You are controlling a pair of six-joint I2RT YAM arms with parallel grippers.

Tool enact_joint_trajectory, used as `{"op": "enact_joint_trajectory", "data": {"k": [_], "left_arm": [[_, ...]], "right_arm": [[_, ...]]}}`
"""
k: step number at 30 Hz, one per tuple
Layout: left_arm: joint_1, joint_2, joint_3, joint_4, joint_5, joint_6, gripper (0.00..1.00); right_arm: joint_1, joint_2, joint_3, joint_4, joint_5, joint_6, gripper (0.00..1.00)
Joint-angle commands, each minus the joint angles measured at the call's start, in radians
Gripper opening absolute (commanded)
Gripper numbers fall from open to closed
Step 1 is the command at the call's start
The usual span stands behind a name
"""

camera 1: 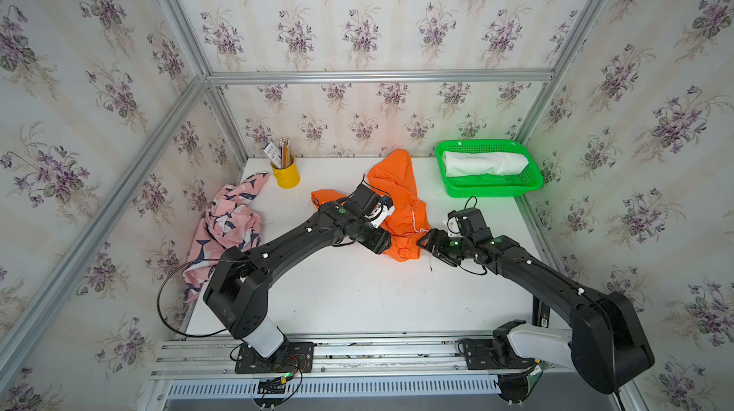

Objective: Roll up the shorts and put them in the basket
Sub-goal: Fold the shorts at the center of the board.

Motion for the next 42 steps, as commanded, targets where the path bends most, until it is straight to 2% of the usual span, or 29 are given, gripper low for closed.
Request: {"op": "enact_joint_trajectory", "data": {"k": [1, 6, 9, 12, 15, 16, 18, 21, 23, 26, 27, 29, 32, 34, 37, 40, 42], "left_arm": [[0.036, -0.011, -0.002, -0.017, -0.105, -0.063, 0.71], [0.157, 0.022, 0.005, -0.091, -0.188, -0.18, 0.76], [0.233, 0.047, -0.005, -0.089, -0.156, -0.215, 0.78], [0.29, 0.087, -0.001, -0.067, -0.157, -0.241, 0.83], [0.335, 0.175, 0.057, -0.109, -0.185, -0.267, 0.84], [0.345, 0.206, 0.073, -0.119, -0.193, -0.27, 0.85], [0.36, 0.251, 0.09, -0.12, -0.17, -0.277, 0.86], [0.375, 0.299, 0.088, -0.079, -0.064, -0.278, 0.86], [0.377, 0.326, 0.093, -0.076, -0.046, -0.28, 0.81], [0.382, 0.329, 0.094, -0.058, -0.056, -0.279, 0.57], [0.385, 0.32, 0.094, -0.048, -0.061, -0.276, 0.42], [0.397, 0.288, 0.105, -0.051, -0.086, -0.268, 0.23], [0.422, 0.213, 0.142, -0.075, -0.13, -0.259, 0.08], [0.446, 0.156, 0.183, -0.106, -0.154, -0.252, 0.05], [0.502, 0.094, 0.287, -0.175, -0.193, -0.234, 0.07], [0.576, 0.103, 0.403, -0.243, -0.199, -0.213, 0.12], [0.619, 0.151, 0.466, -0.283, -0.203, -0.198, 0.19]], "right_arm": [[0.013, 0.01, -0.003, 0.099, -0.041, 0.135, 0.84], [0.047, 0.092, -0.042, 0.195, -0.083, 0.198, 0.81], [0.052, 0.126, -0.052, 0.255, -0.099, 0.209, 0.7], [0.053, 0.161, -0.03, 0.258, -0.088, 0.171, 0.54], [0.057, 0.193, 0.01, 0.199, -0.049, 0.097, 0.29], [0.057, 0.201, 0.012, 0.197, -0.045, 0.083, 0.17], [0.057, 0.21, 0.008, 0.206, -0.049, 0.073, 0.0], [0.057, 0.208, -0.003, 0.217, -0.044, 0.071, 0.0], [0.057, 0.2, -0.003, 0.207, -0.033, 0.059, 0.0], [0.057, 0.184, 0.004, 0.166, -0.006, 0.03, 0.0], [0.057, 0.175, 0.007, 0.147, 0.009, 0.015, 0.0], [0.057, 0.162, 0.031, 0.081, 0.056, -0.034, 0.0], [0.057, 0.143, 0.084, -0.044, 0.159, -0.128, 0.0], [0.057, 0.124, 0.111, -0.112, 0.221, -0.184, 0.0], [0.054, 0.094, 0.144, -0.215, 0.315, -0.257, 0.0], [0.038, 0.061, 0.152, -0.296, 0.436, -0.277, 0.0], [0.015, 0.033, 0.127, -0.295, 0.461, -0.271, 0.0]]}}
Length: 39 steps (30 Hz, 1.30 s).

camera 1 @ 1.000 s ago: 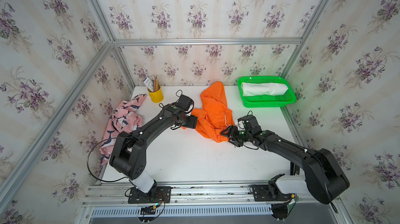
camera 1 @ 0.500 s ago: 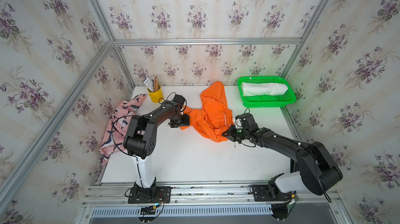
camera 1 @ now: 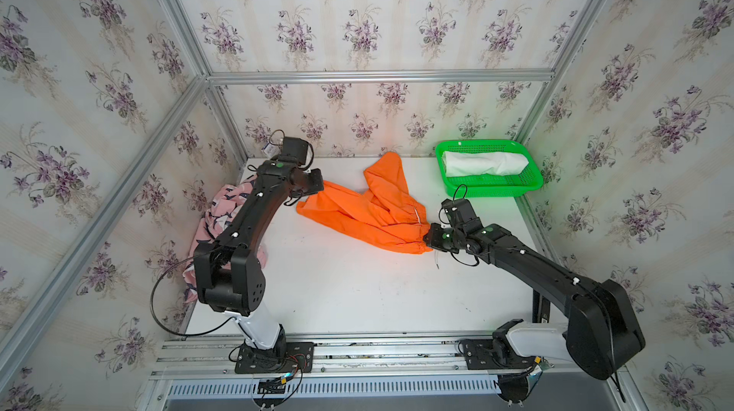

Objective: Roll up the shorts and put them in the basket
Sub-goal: Fold the shorts at the center of the board.

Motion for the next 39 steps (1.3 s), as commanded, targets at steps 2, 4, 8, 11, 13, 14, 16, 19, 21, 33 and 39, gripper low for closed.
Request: {"op": "enact_joint_trajectory", "data": {"k": [2, 4, 8, 11, 13, 14, 16, 19, 21, 33, 39], "left_arm": [[0.077, 0.117, 0.115, -0.161, -0.017, 0.044, 0.27], [0.099, 0.175, 0.128, -0.184, 0.001, 0.039, 0.42], [0.105, 0.142, -0.013, -0.115, 0.009, 0.012, 0.65], [0.101, 0.034, -0.163, -0.062, 0.0, -0.019, 0.7], [0.096, -0.042, -0.253, -0.063, 0.007, -0.028, 0.71], [0.091, -0.082, -0.3, -0.072, 0.004, -0.037, 0.71], [0.076, -0.165, -0.403, -0.087, 0.002, -0.063, 0.71], [0.025, -0.307, -0.561, -0.11, -0.005, -0.139, 0.71], [-0.018, -0.393, -0.654, -0.126, -0.008, -0.206, 0.71], [-0.359, -0.646, -1.017, -0.178, -0.012, -0.592, 0.69], [-0.465, -0.598, -1.052, -0.151, -0.058, -0.653, 0.64]], "right_arm": [[-0.04, -0.031, -0.038, -0.087, 0.129, -0.044, 0.0], [-0.042, -0.019, -0.054, -0.08, 0.139, -0.038, 0.0], [-0.042, 0.025, -0.079, -0.027, 0.104, -0.029, 0.0], [-0.043, 0.066, -0.076, 0.015, 0.101, -0.023, 0.0], [-0.043, 0.099, -0.06, 0.036, 0.103, -0.029, 0.0], [-0.044, 0.12, -0.045, 0.043, 0.104, -0.036, 0.0], [-0.047, 0.165, -0.01, 0.048, 0.115, -0.052, 0.0], [-0.076, 0.24, 0.052, 0.065, 0.132, -0.076, 0.0], [-0.11, 0.297, 0.103, 0.074, 0.11, -0.099, 0.0], [-0.176, 0.398, 0.214, 0.05, 0.084, -0.167, 0.0], [-0.18, 0.379, 0.178, 0.057, 0.071, -0.165, 0.0]]}}
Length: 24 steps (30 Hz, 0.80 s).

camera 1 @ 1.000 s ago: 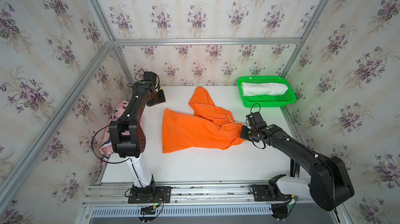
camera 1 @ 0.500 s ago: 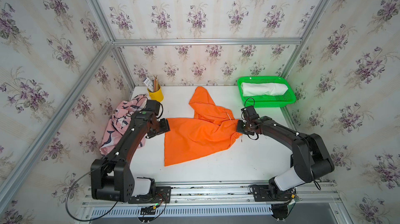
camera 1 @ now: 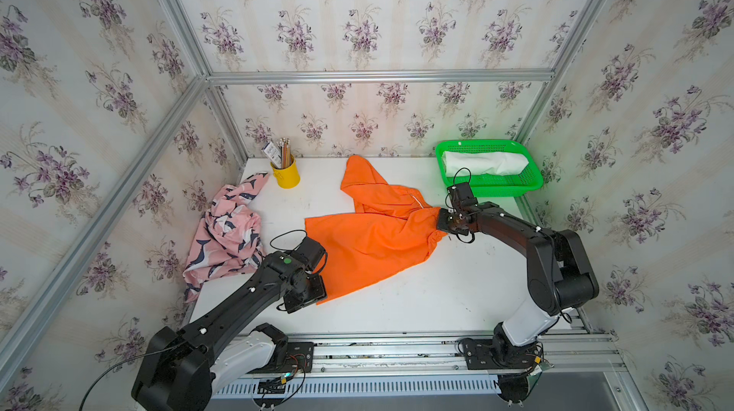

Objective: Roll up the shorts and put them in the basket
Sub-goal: Fold the shorts at the center of the board.

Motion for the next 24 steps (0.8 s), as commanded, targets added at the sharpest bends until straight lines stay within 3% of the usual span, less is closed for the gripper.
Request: {"op": "enact_joint_trajectory", "data": {"k": [1, 9, 13, 18, 24], "left_arm": [[-0.02, 0.033, 0.002, 0.014, -0.054, -0.059, 0.63], [-0.034, 0.124, -0.01, 0.158, -0.062, -0.028, 0.62], [-0.049, 0.198, -0.023, 0.22, -0.037, -0.017, 0.56], [-0.073, 0.262, -0.032, 0.209, -0.036, -0.013, 0.34], [-0.081, 0.187, -0.025, 0.165, -0.071, -0.009, 0.07]], "right_arm": [[-0.001, -0.013, -0.008, -0.002, -0.013, -0.01, 0.0], [-0.001, -0.036, -0.024, -0.011, -0.019, -0.014, 0.0], [-0.001, -0.043, -0.032, -0.018, -0.019, -0.018, 0.0], [-0.001, -0.063, -0.056, -0.013, -0.017, -0.014, 0.0], [-0.002, -0.071, -0.07, -0.012, -0.029, -0.007, 0.0]]}}
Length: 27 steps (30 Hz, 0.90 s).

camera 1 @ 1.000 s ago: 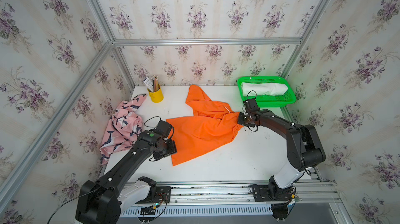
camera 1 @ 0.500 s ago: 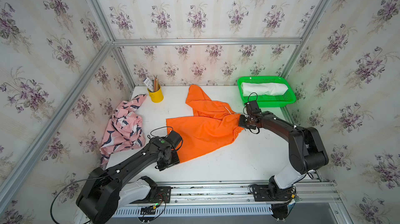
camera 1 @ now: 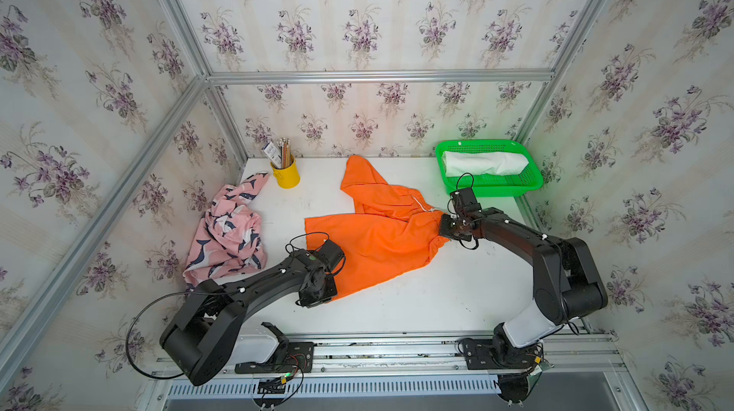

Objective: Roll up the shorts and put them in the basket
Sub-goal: Fold the shorts at the center of the board.

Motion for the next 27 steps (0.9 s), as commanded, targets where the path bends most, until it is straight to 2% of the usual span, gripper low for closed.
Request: {"op": "enact_joint_trajectory", "data": {"k": [1, 3, 7, 13, 17, 21, 24, 27], "left_arm": [[-0.002, -0.051, 0.014, -0.071, -0.048, 0.02, 0.04], [0.0, -0.109, 0.063, -0.125, -0.088, 0.04, 0.0], [0.006, -0.221, 0.25, -0.26, -0.218, 0.12, 0.0], [0.034, -0.3, 0.657, -0.35, -0.48, 0.346, 0.0], [0.061, -0.252, 1.025, -0.318, -0.622, 0.532, 0.0], [0.065, -0.159, 1.392, -0.234, -0.664, 0.67, 0.0], [0.064, -0.109, 1.581, -0.161, -0.691, 0.759, 0.0], [0.066, -0.08, 1.688, -0.085, -0.75, 0.848, 0.0]], "right_arm": [[0.0, -0.01, -0.001, -0.008, -0.011, 0.005, 0.0], [0.0, -0.022, 0.007, -0.014, -0.019, 0.011, 0.0], [0.0, -0.077, 0.057, -0.027, -0.058, 0.024, 0.0], [0.0, -0.179, 0.266, -0.121, -0.107, 0.019, 0.0], [0.0, -0.249, 0.447, -0.182, -0.141, 0.017, 0.0], [0.0, -0.331, 0.615, -0.201, -0.173, 0.018, 0.0], [0.0, -0.385, 0.722, -0.197, -0.213, 0.025, 0.0], [0.0, -0.427, 0.788, -0.176, -0.254, 0.041, 0.0]]}}
